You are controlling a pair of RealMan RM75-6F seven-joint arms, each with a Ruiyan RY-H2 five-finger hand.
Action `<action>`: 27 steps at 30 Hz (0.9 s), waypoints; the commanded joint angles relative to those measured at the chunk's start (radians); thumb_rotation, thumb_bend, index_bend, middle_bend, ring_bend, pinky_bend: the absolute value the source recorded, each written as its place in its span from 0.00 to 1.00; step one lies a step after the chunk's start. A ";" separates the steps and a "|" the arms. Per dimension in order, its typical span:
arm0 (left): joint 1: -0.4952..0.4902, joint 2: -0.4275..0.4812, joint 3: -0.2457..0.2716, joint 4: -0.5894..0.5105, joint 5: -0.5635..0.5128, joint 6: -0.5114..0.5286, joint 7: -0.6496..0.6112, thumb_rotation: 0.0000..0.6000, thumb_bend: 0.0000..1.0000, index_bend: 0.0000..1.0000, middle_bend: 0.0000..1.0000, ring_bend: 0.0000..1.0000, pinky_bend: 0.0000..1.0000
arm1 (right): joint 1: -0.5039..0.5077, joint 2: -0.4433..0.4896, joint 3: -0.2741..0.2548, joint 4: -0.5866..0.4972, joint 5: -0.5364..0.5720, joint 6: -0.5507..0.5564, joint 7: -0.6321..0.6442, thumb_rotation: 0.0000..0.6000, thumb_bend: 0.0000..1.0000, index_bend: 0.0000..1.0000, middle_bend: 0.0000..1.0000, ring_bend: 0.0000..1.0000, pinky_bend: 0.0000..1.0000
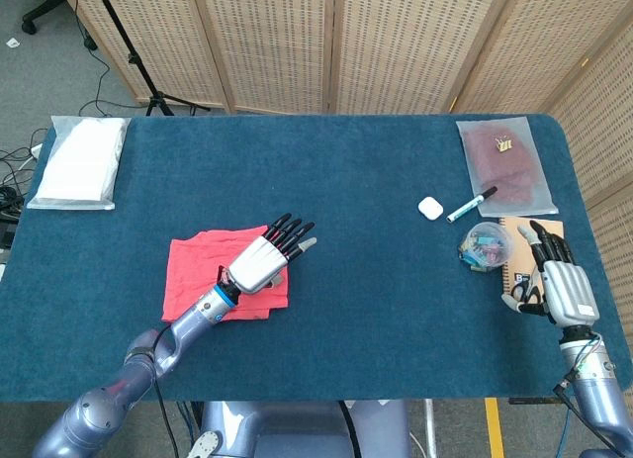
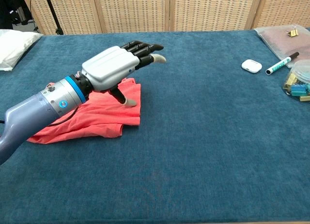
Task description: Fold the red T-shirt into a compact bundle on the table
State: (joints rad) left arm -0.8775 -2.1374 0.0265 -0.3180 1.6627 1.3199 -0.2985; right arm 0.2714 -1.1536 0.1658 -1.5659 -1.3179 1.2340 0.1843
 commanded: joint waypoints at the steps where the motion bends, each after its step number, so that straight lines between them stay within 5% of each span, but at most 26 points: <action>1: 0.001 0.033 -0.025 -0.031 -0.014 0.055 -0.011 1.00 0.00 0.00 0.00 0.00 0.00 | 0.000 0.000 -0.001 -0.001 -0.001 0.001 0.000 1.00 0.00 0.00 0.00 0.00 0.00; 10: 0.070 0.235 -0.085 -0.248 -0.071 0.167 0.028 1.00 0.00 0.00 0.00 0.00 0.00 | -0.004 0.002 -0.004 -0.008 -0.012 0.012 -0.009 1.00 0.00 0.00 0.00 0.00 0.00; 20: 0.388 0.716 -0.038 -0.955 -0.271 0.167 0.261 1.00 0.00 0.00 0.00 0.00 0.00 | -0.017 -0.017 0.000 0.013 -0.023 0.085 -0.128 1.00 0.00 0.00 0.00 0.00 0.00; 27: 0.522 0.818 -0.012 -1.082 -0.335 0.212 0.220 1.00 0.00 0.00 0.00 0.00 0.00 | -0.022 -0.034 0.002 0.025 -0.026 0.110 -0.161 1.00 0.00 0.00 0.00 0.00 0.00</action>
